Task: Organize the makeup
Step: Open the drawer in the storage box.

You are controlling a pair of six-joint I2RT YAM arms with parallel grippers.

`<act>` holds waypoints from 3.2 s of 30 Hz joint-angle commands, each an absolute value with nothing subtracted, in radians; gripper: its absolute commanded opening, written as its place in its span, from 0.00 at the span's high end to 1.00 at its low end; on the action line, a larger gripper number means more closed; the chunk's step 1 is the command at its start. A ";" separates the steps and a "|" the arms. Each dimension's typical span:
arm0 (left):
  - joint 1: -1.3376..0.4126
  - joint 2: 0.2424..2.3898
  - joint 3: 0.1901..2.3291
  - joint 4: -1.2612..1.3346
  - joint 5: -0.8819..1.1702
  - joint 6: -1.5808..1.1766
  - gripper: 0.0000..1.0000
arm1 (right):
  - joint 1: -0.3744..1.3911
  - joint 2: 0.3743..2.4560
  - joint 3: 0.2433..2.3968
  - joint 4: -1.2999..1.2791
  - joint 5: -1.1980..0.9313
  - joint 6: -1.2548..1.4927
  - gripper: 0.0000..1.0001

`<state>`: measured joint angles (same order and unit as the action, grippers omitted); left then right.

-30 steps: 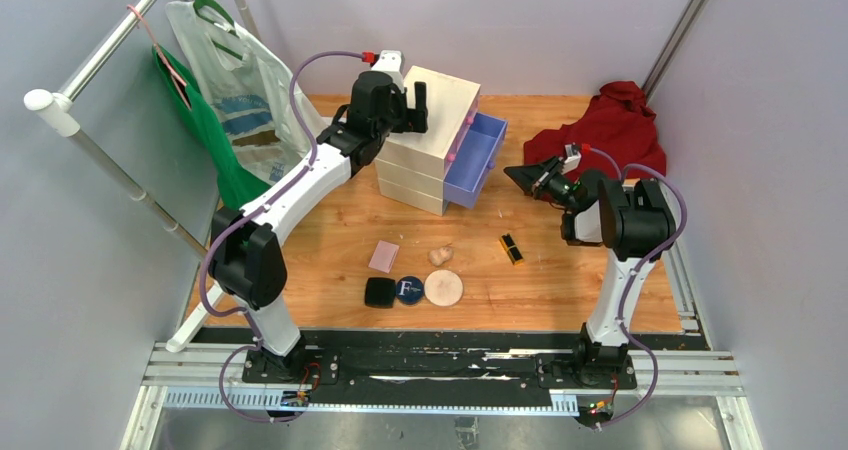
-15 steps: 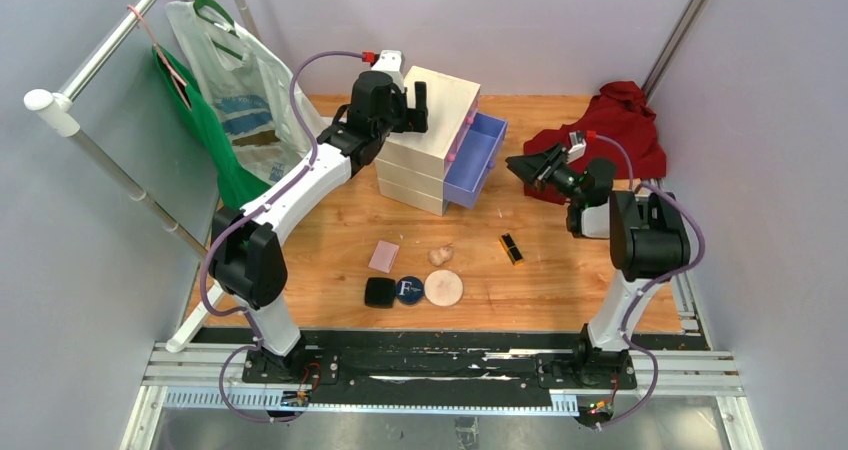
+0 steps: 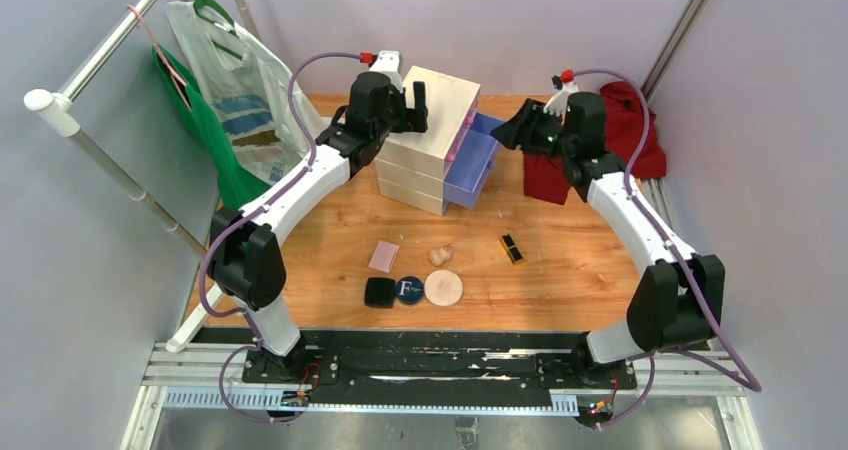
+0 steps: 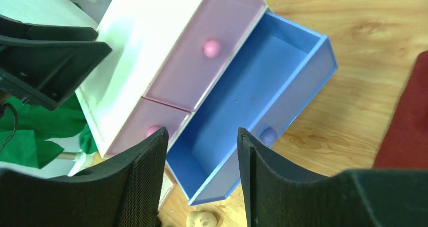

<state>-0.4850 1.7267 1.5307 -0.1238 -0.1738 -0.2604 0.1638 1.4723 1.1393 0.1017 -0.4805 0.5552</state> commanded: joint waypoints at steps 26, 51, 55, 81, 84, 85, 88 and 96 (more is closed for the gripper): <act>-0.468 1.732 1.412 -0.271 -0.124 -0.289 0.02 | 0.555 1.712 1.632 -0.732 0.403 0.269 0.39; -0.466 1.743 1.412 -0.272 -0.133 -0.276 0.02 | 0.578 1.730 1.696 -0.688 0.416 0.275 0.39; -0.466 1.749 1.423 -0.274 -0.130 -0.277 0.02 | 0.581 1.742 1.703 -0.687 0.416 0.274 0.39; -0.463 1.756 1.422 -0.278 -0.133 -0.278 0.02 | 0.580 1.900 1.764 -0.812 0.654 0.299 0.35; -0.461 1.757 1.420 -0.279 -0.133 -0.278 0.02 | 0.573 1.899 1.765 -0.834 0.664 0.300 0.34; -0.460 1.757 1.419 -0.279 -0.133 -0.280 0.02 | 0.572 1.899 1.763 -0.839 0.666 0.301 0.34; -0.459 1.756 1.417 -0.279 -0.132 -0.280 0.02 | 0.567 1.903 1.760 -0.849 0.664 0.300 0.34; -0.456 1.760 1.416 -0.278 -0.127 -0.285 0.02 | 0.560 1.921 1.779 -0.879 0.654 0.306 0.33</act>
<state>-0.4736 1.6878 1.4643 -0.0807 -0.1368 -0.2592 0.5716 1.8915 1.7451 -0.7589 0.5812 0.3138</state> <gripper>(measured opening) 0.979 0.668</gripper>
